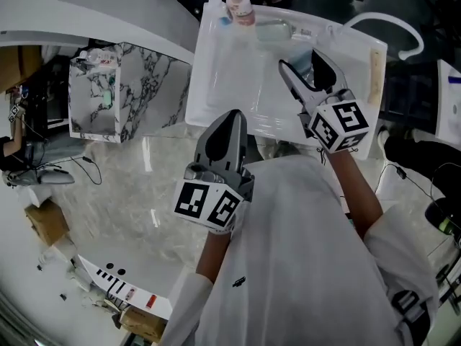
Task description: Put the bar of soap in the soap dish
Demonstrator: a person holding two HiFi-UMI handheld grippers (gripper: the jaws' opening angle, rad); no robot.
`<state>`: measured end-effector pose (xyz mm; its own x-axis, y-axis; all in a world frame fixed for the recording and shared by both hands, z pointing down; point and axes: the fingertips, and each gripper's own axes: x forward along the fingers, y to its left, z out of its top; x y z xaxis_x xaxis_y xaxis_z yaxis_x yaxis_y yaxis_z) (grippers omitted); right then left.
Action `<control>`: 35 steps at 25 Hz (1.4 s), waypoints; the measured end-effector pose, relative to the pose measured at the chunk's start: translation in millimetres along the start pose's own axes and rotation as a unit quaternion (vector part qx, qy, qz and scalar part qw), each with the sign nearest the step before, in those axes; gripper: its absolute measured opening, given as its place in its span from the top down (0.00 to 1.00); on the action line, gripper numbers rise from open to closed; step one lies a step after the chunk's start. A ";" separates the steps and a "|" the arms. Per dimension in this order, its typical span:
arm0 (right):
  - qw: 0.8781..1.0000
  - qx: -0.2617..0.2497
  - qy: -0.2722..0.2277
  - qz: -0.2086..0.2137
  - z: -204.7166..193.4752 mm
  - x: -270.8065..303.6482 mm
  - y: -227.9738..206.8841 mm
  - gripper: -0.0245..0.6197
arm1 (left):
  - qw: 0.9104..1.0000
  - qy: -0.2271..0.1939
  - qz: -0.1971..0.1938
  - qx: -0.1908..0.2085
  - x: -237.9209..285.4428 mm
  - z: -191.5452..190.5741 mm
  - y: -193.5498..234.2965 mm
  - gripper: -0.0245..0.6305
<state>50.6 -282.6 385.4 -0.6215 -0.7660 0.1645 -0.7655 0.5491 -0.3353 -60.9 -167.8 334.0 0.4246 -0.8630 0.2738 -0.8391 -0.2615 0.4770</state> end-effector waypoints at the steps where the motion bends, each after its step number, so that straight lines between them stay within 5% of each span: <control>1: 1.000 -0.001 0.000 -0.002 -1.7 4.8 -1.6 0.50 | 1.000 0.004 -0.001 -0.002 1.1 -2.0 2.4 0.96; 17: 0.998 -0.028 0.030 -0.057 -30.6 71.1 -38.9 0.50 | 0.999 0.032 -0.016 -0.014 15.6 -0.7 28.6 0.96; 35: 0.990 -0.039 0.110 -0.078 -103.3 142.2 -69.5 0.50 | 0.999 0.020 0.017 -0.021 -5.1 17.0 72.2 0.96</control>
<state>-1.7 -395.2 527.9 -0.5091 -0.7569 0.4098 -0.8604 0.4600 -0.2193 -129.4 -189.6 352.8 0.4094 -0.8531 0.3236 -0.8388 -0.2123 0.5014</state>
